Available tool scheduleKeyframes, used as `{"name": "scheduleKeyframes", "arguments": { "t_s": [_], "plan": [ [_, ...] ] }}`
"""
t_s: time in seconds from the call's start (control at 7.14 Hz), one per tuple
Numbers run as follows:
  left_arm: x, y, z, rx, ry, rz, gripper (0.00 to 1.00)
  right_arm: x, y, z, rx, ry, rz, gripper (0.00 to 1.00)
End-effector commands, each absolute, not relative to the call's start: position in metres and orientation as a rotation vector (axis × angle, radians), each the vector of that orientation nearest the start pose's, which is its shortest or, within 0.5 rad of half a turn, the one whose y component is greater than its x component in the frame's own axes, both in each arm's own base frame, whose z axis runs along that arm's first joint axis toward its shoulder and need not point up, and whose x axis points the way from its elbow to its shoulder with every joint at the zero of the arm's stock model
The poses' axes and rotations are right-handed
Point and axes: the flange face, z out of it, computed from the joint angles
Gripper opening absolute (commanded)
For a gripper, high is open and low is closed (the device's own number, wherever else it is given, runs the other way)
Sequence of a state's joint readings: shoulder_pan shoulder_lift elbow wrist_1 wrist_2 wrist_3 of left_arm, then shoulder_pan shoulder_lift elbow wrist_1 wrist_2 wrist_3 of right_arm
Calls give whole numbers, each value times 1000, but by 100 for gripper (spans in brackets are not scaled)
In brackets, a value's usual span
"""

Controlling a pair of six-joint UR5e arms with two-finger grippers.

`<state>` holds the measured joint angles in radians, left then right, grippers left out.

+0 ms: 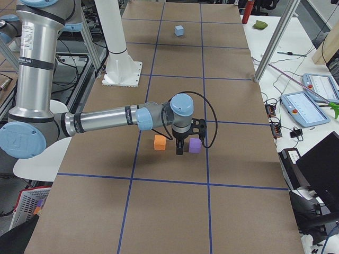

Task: Place blue block between orange and purple blocks
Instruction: 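Lower the left gripper onto the light blue cube and grasp it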

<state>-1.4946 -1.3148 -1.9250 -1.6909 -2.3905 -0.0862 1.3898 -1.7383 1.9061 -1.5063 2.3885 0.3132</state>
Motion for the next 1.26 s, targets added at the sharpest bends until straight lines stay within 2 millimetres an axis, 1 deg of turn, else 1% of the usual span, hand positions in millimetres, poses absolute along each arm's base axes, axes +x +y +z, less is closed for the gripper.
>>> {"name": "scheduleKeyframes", "arguments": {
  "t_s": [0.0, 0.14, 0.28, 0.42, 0.56, 0.7, 0.84, 0.98, 1.12],
  "plan": [
    [3, -418, 559, 74, 856, -17, 100, -18, -433, 564, -1, -843, 40, 100],
    [33, -431, 551, 23, 860, -42, 100, -18, -436, 559, 21, -847, 32, 100],
    [63, -434, 549, -31, 858, -52, 100, -19, -436, 560, 27, -848, 31, 100],
    [102, -437, 541, -114, 854, -106, 100, -19, -436, 560, 29, -849, 29, 100],
    [124, -435, 538, -161, 850, -136, 100, -19, -436, 562, 27, -850, 29, 100],
    [139, -432, 539, -188, 853, -167, 100, -20, -439, 557, 41, -853, 22, 100],
    [167, -428, 544, -203, 850, -188, 100, -21, -439, 560, 33, -856, 22, 100],
    [201, -432, 554, -169, 823, -219, 100, -23, -438, 559, 25, -885, 17, 100],
    [220, -437, 562, -172, 821, -238, 100, -23, -438, 558, 24, -892, 15, 100]
  ]
}}
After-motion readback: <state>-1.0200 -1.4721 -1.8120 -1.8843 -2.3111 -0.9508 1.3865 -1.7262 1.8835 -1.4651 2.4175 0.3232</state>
